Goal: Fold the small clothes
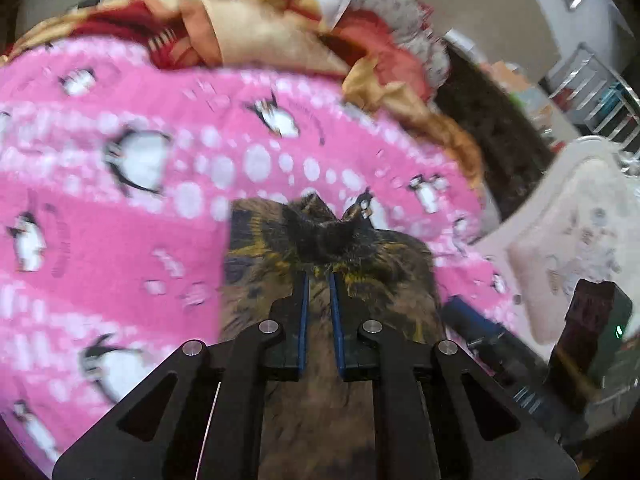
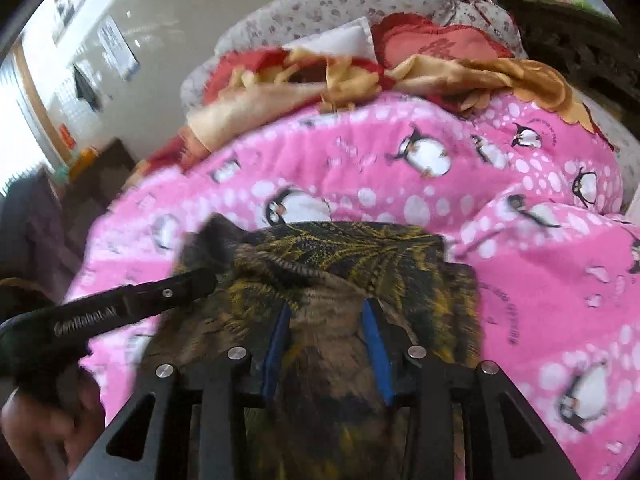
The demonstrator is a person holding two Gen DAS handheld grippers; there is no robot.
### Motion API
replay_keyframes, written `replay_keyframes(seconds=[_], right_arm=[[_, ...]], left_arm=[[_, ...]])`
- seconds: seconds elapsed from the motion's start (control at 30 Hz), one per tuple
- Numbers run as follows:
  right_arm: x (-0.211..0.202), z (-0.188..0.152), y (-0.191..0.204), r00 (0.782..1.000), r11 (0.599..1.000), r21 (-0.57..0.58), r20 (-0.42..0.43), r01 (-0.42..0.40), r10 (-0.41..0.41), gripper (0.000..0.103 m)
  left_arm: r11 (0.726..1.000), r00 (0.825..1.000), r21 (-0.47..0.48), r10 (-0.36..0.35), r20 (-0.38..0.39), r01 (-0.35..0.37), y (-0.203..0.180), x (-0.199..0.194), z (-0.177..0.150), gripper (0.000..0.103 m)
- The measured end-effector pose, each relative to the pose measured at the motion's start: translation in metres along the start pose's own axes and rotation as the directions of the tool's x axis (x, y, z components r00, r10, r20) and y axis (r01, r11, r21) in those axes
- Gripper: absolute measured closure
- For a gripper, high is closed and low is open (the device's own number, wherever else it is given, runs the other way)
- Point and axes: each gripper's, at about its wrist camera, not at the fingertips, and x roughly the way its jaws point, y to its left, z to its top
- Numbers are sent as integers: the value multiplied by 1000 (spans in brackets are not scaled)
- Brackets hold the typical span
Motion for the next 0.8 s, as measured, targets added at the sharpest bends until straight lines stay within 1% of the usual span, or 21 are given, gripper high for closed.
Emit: replay_keyframes(seconds=[0.03, 0.07, 0.1, 0.13, 0.2, 0.23, 0.3, 0.37, 0.47, 0.5, 0.53, 0.63, 0.67, 0.7, 0.73, 0.77, 0.8], right_arm=[[-17, -2, -7, 999, 1000, -8, 35, 6, -6, 53], [-28, -5, -13, 998, 1000, -7, 58, 9, -9, 28], [-39, -11, -22, 997, 1000, 7, 80, 9, -9, 17], [-49, -19, -35, 996, 999, 40, 93, -12, 8, 9], [-51, -34, -55, 993, 990, 104, 67, -100, 93, 10], [-49, -43, -64, 990, 981, 135, 57, -136, 129, 10], [-40, -56, -74, 982, 968, 166, 47, -188, 183, 10], [-26, -68, -77, 971, 954, 182, 24, -239, 239, 10], [-7, -77, -72, 940, 926, 175, -14, -334, 341, 9], [-4, -77, -69, 941, 929, 157, -3, -335, 340, 9], [-3, -76, -69, 937, 925, 152, 8, -347, 350, 9], [6, -71, -73, 903, 884, 192, 26, -425, 429, 9], [7, -68, -72, 877, 858, 193, 34, -476, 480, 14], [6, -67, -72, 844, 824, 193, 54, -533, 534, 18], [4, -67, -74, 826, 805, 191, 81, -561, 557, 23], [2, -68, -75, 826, 805, 186, 95, -563, 556, 26], [4, -68, -76, 840, 820, 186, 93, -542, 534, 29]], left_arm=[[1000, 1000, 19, 2, 7, -2, 3, -7, -5, 46], [999, 1000, 39, 6, 13, -6, 8, -14, -14, 31], [999, 1000, 46, -4, 21, 3, 15, -20, -25, 24], [999, 1000, 47, -26, 12, 26, 21, -21, -34, 24], [997, 997, 29, -76, -32, 77, 29, -16, -50, 24], [993, 992, 11, -113, -60, 114, 34, -11, -60, 24], [988, 983, -9, -156, -94, 156, 36, -3, -74, 24], [984, 984, 31, -172, -51, 173, 31, -6, -83, 22], [982, 982, 37, -183, -43, 185, 30, -5, -83, 21], [981, 982, 36, -187, -41, 188, 31, -5, -83, 21], [981, 981, 34, -190, -38, 191, 31, -4, -82, 21], [980, 980, 20, -199, -24, 200, 34, -1, -79, 21], [979, 979, 14, -202, -21, 202, 34, -1, -79, 21], [979, 979, 13, -201, -18, 202, 33, -1, -79, 21], [980, 980, 14, -200, -18, 200, 34, 0, -79, 21], [980, 980, 19, -198, -19, 198, 33, 1, -80, 21], [980, 980, 21, -196, -20, 197, 34, 0, -79, 21]])
